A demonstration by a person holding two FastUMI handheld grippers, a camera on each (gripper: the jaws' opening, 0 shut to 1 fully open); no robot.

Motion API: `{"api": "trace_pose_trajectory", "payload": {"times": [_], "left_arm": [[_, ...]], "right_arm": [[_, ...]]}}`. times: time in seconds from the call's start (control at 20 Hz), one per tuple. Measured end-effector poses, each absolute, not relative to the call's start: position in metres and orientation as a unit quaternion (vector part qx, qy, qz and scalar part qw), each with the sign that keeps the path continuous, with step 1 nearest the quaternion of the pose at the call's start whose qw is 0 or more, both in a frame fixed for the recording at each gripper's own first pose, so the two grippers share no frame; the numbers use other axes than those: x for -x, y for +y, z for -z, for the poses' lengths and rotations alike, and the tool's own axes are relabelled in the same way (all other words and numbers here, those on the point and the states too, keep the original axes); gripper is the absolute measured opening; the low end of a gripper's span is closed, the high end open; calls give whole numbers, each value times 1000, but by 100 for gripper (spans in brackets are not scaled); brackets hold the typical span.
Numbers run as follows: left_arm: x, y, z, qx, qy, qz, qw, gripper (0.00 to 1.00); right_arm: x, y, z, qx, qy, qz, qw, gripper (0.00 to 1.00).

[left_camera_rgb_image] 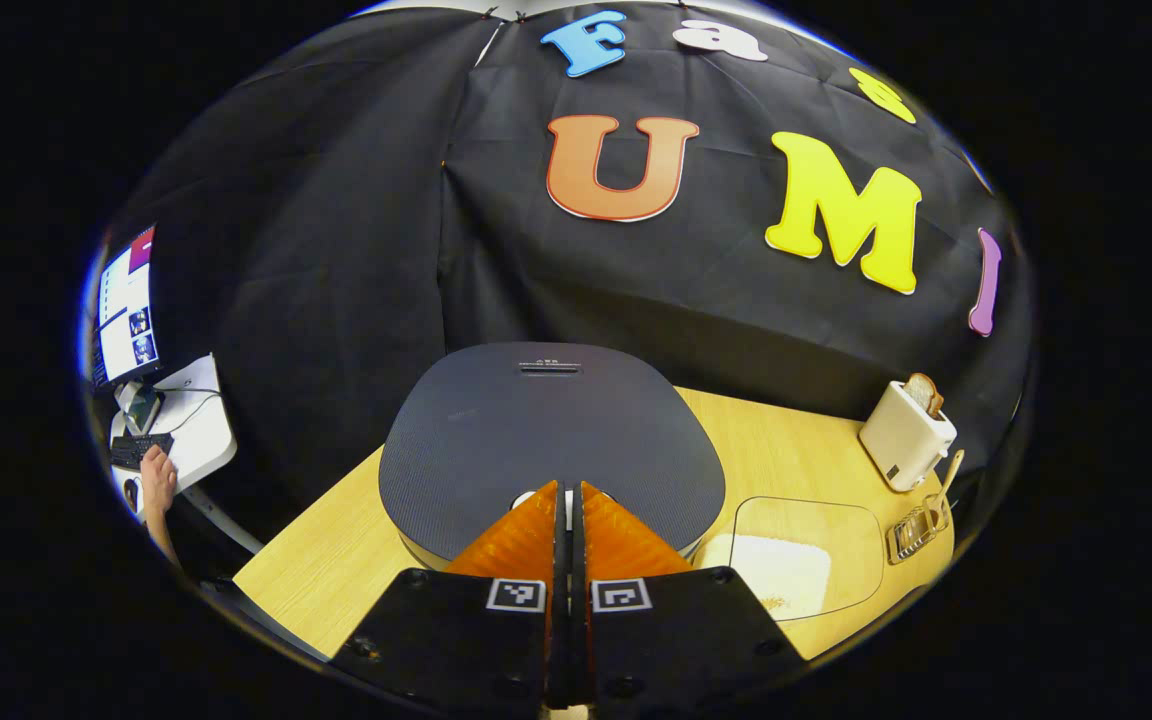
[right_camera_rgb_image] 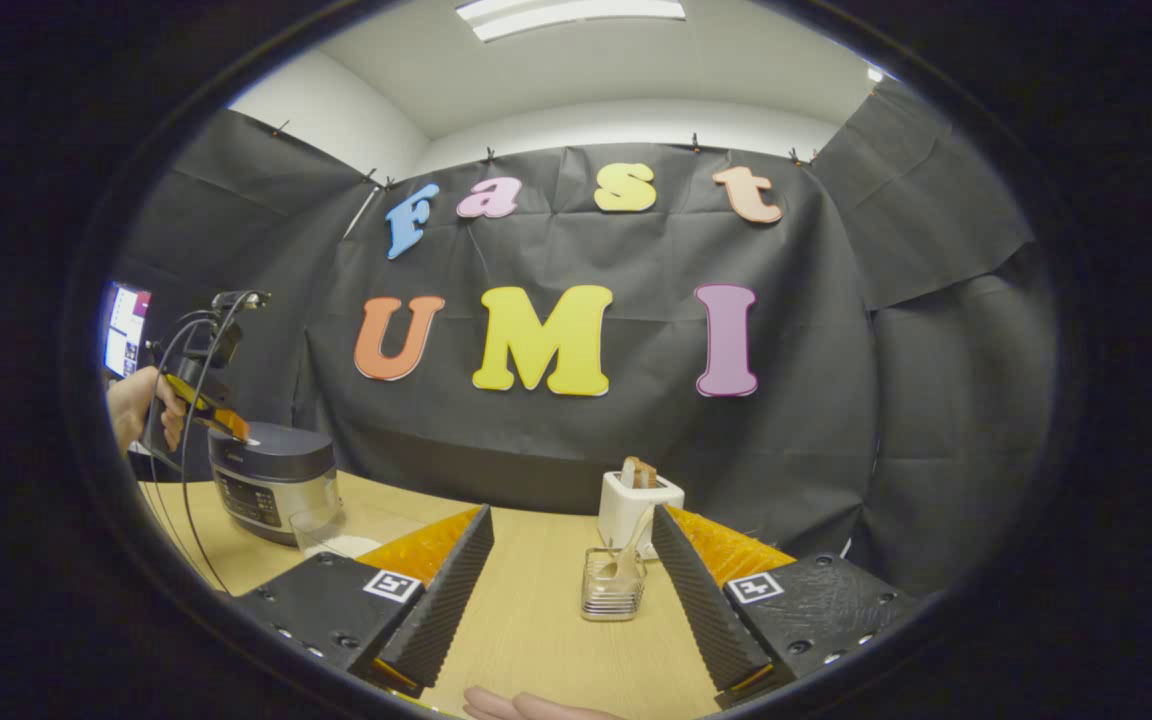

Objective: Close the left gripper, press the button to open the rice cooker; take a wooden spoon from the chopstick holder with the right hand, scoop a spoonful of rice and pour it into the rice cooker, then put the wooden spoon back into the chopstick holder.

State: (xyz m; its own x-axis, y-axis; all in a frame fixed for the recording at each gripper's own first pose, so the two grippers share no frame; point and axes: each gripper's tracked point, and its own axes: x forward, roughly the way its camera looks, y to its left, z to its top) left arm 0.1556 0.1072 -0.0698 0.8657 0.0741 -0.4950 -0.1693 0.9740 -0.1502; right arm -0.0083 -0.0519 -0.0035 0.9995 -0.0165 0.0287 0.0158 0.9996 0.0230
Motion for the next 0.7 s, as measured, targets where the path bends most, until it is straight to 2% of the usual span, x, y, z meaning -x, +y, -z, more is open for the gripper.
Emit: {"api": "trace_pose_trajectory", "payload": {"times": [0.45,0.6,0.65,0.7], "left_arm": [[-154,107,63,61,242,-98,963,3],[-148,101,50,35,220,-99,970,3],[-149,102,41,32,200,-102,974,3],[-146,101,28,29,178,-107,978,3]], "right_arm": [[12,-59,-2,-8,-20,15,1000,97],[12,-64,-2,-13,-20,18,1000,97],[12,-66,-3,-15,-20,19,1000,95],[13,-67,-2,-15,-20,22,999,97]]}}
